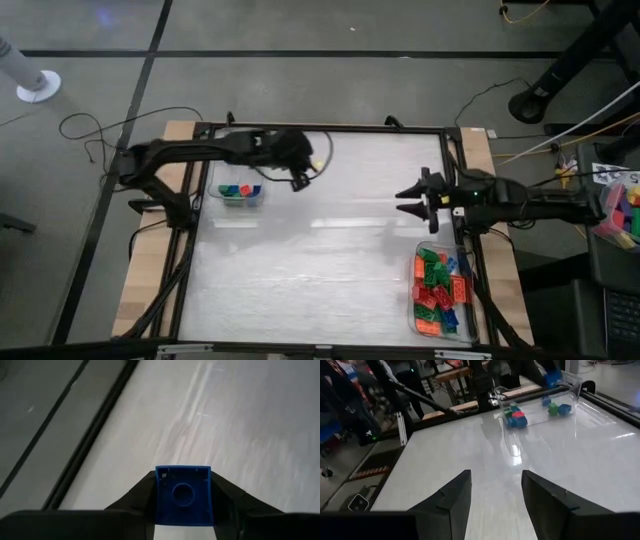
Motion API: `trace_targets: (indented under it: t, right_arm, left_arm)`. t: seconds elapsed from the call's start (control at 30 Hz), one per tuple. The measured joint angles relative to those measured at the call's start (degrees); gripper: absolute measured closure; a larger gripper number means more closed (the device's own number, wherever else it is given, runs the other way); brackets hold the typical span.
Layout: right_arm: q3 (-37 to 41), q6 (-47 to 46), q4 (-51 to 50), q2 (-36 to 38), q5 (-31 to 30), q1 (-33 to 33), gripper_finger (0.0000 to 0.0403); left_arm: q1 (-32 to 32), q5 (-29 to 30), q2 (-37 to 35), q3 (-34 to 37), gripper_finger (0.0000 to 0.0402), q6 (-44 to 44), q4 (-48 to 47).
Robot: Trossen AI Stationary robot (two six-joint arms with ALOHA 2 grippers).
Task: Sort blocks by size
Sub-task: Put the 4 stud blue game piece into the top transparent bin, then return to Home Position
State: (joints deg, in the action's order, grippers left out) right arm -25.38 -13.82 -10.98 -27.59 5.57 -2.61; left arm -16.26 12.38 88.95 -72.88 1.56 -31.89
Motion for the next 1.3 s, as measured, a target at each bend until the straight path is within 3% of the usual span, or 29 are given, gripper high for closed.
trace_targets:
  t: [0.2,0.43,0.57,0.83,1.07,1.3]
  right_arm:
    - [8.69,-4.12,2.45,12.03,-1.17,-0.01,0.0228]
    - [14.53,-2.55,1.97,23.41,0.19,-0.02,0.0228]
    - [16.85,-2.47,1.83,27.58,0.48,-0.02,0.0228]
    - [17.67,-2.45,0.19,27.47,0.5,-0.02,0.0228]
    - [17.59,-2.46,0.75,27.49,0.46,0.0,0.0228]
    - [17.59,-3.81,0.11,27.47,1.04,0.0,0.0228]
  left_arm:
    - [2.13,6.18,-11.66,0.28,0.0283,-11.44,-18.15]
    - [3.27,10.79,-19.09,5.09,0.027,-27.48,-36.07]
    - [2.71,11.69,-20.83,10.32,0.0256,-29.35,-36.37]
    - [0.07,12.92,-20.49,18.67,0.0229,-28.64,-34.99]
    - [-0.72,13.81,-21.29,19.28,0.0228,-26.02,-32.98]
    - [4.51,14.29,-32.51,19.28,0.0229,-26.62,-32.33]
